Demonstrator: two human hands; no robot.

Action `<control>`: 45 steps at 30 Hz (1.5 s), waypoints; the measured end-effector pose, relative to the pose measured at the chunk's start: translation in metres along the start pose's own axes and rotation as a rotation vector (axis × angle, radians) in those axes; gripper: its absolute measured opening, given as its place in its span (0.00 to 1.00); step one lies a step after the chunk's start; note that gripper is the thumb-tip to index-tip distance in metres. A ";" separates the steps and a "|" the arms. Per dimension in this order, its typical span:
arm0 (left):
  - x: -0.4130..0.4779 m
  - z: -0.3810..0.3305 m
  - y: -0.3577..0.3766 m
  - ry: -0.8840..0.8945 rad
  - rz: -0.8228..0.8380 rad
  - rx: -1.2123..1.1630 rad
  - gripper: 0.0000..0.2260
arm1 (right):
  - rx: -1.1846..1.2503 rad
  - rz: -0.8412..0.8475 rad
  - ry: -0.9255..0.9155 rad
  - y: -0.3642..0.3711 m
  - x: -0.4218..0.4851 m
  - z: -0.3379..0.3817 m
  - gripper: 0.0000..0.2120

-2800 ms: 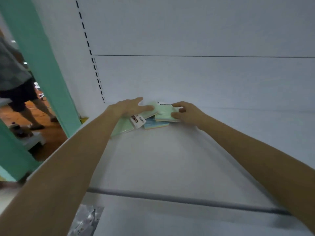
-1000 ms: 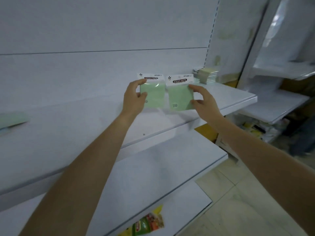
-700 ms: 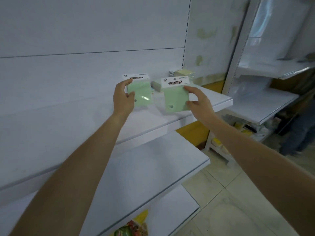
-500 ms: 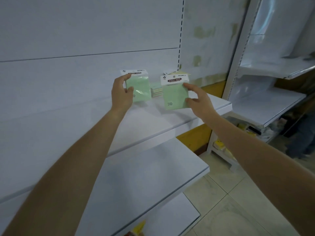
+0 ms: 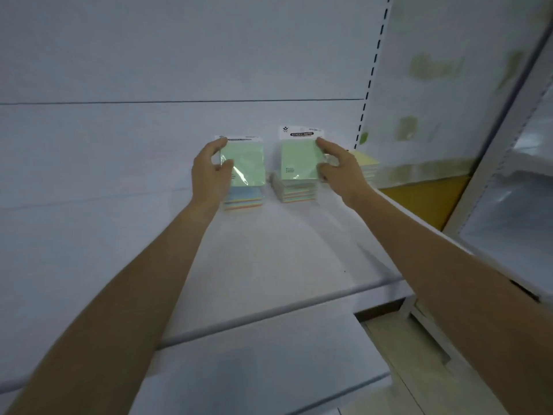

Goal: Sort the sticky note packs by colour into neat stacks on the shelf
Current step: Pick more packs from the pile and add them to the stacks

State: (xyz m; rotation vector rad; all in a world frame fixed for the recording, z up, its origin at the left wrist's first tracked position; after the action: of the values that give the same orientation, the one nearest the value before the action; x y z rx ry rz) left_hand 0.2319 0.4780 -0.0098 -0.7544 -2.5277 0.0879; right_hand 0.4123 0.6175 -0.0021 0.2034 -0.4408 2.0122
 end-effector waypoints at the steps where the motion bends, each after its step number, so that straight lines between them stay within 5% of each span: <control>1: 0.003 0.001 0.000 -0.012 -0.048 -0.002 0.18 | -0.029 0.018 -0.002 0.003 0.010 -0.001 0.25; 13: 0.000 0.005 0.007 -0.140 -0.317 0.009 0.18 | -0.444 0.195 -0.060 0.007 0.052 -0.022 0.24; 22: 0.008 -0.014 0.046 -0.116 -0.259 0.047 0.18 | -0.726 0.245 -0.250 0.009 0.057 -0.036 0.19; 28: 0.015 -0.019 0.058 -0.119 -0.197 0.066 0.18 | -0.678 0.255 -0.220 0.006 0.054 -0.039 0.14; 40: 0.020 -0.019 0.106 -0.173 0.037 0.202 0.18 | -0.473 0.245 -0.251 -0.009 0.042 -0.044 0.35; 45: 0.020 -0.015 0.116 -0.135 0.137 0.524 0.15 | -0.536 0.237 -0.323 -0.006 0.041 -0.047 0.40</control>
State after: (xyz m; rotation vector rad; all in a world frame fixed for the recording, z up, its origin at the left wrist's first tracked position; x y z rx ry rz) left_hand 0.2820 0.5852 -0.0107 -0.7155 -2.4041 0.8354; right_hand 0.4012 0.6720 -0.0305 0.1451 -1.2360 2.0126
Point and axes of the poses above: each hand's wrist, its own x-axis towards the middle knuckle, its own y-axis out of the palm, z = x × y, the point moved 1 cm from there along x, towards the middle knuckle, and after that the axes turned 3 degrees about x, right-handed, at the moved point
